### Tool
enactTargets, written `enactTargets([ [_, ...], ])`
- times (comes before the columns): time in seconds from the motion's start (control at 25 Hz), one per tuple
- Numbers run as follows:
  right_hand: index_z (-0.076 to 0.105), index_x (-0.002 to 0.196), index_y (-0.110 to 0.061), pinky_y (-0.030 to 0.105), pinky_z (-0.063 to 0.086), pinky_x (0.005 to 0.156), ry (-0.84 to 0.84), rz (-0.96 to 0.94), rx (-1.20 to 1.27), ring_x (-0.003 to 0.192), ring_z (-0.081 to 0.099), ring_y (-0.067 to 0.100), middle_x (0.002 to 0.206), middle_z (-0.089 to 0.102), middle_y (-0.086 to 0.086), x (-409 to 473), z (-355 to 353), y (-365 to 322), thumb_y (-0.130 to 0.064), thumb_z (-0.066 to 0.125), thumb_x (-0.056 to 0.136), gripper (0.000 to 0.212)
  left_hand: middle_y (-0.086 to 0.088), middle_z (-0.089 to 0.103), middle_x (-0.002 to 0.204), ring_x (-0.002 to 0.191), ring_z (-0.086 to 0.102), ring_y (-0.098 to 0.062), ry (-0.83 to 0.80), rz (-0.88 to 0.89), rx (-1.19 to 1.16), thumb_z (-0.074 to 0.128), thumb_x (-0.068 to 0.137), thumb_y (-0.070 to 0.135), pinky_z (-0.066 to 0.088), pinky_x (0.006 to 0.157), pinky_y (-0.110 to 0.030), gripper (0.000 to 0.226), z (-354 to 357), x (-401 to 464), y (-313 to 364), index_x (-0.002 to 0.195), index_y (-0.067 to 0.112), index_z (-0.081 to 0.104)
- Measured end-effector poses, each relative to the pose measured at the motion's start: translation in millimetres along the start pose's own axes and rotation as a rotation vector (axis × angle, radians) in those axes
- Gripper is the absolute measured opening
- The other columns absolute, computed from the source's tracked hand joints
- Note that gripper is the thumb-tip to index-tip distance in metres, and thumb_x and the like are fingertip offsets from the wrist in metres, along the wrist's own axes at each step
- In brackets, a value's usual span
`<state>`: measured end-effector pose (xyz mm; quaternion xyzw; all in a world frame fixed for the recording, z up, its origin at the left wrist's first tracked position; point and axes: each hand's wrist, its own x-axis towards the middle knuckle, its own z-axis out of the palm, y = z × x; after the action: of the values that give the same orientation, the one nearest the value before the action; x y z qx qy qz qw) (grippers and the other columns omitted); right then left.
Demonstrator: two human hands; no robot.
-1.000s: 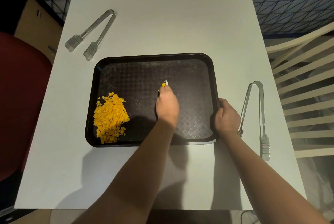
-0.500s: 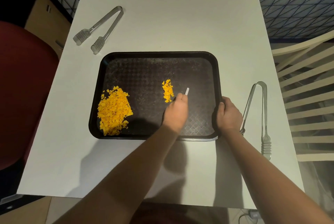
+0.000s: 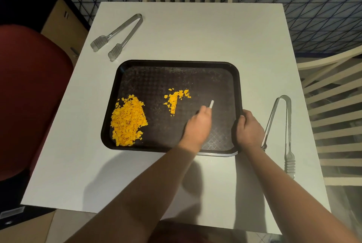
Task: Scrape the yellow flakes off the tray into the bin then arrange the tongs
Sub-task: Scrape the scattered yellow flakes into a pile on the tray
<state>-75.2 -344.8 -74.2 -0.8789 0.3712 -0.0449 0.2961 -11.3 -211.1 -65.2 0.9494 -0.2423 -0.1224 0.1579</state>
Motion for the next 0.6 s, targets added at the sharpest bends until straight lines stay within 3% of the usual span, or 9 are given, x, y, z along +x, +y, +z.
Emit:
enactTargets([
  [0.28, 0.055, 0.117, -0.016, 0.034, 0.038, 0.073, 0.018, -0.013, 0.018, 0.091, 0.059, 0.038, 0.100, 0.067, 0.014, 2, 3, 4, -0.019, 0.036, 0.094, 0.030, -0.017, 0.050, 0.113, 0.094, 0.062, -0.040, -0.006, -0.039, -0.014, 0.039, 0.093, -0.001, 0.049, 0.076, -0.047, 0.026, -7, 68, 17, 0.117, -0.001, 0.047],
  [0.44, 0.056, 0.116, -0.017, 0.033, 0.037, 0.072, 0.041, -0.023, 0.015, 0.089, 0.059, 0.038, 0.099, 0.067, 0.014, 1, 4, 4, -0.023, 0.034, 0.093, 0.032, -0.018, 0.053, 0.114, 0.098, 0.062, -0.036, 0.082, -0.235, -0.085, 0.037, 0.092, -0.003, 0.050, 0.078, -0.041, 0.029, -17, 79, -4, 0.119, -0.003, 0.048],
  [0.6, 0.056, 0.116, -0.016, 0.033, 0.037, 0.071, 0.053, -0.037, 0.017, 0.089, 0.059, 0.038, 0.098, 0.067, 0.014, 0, 3, 3, -0.032, 0.024, 0.084, 0.047, -0.018, 0.054, 0.116, 0.103, 0.059, -0.033, 0.139, -0.440, -0.191, 0.038, 0.093, -0.001, 0.049, 0.083, -0.037, 0.027, -19, 56, -34, 0.118, -0.001, 0.049],
])
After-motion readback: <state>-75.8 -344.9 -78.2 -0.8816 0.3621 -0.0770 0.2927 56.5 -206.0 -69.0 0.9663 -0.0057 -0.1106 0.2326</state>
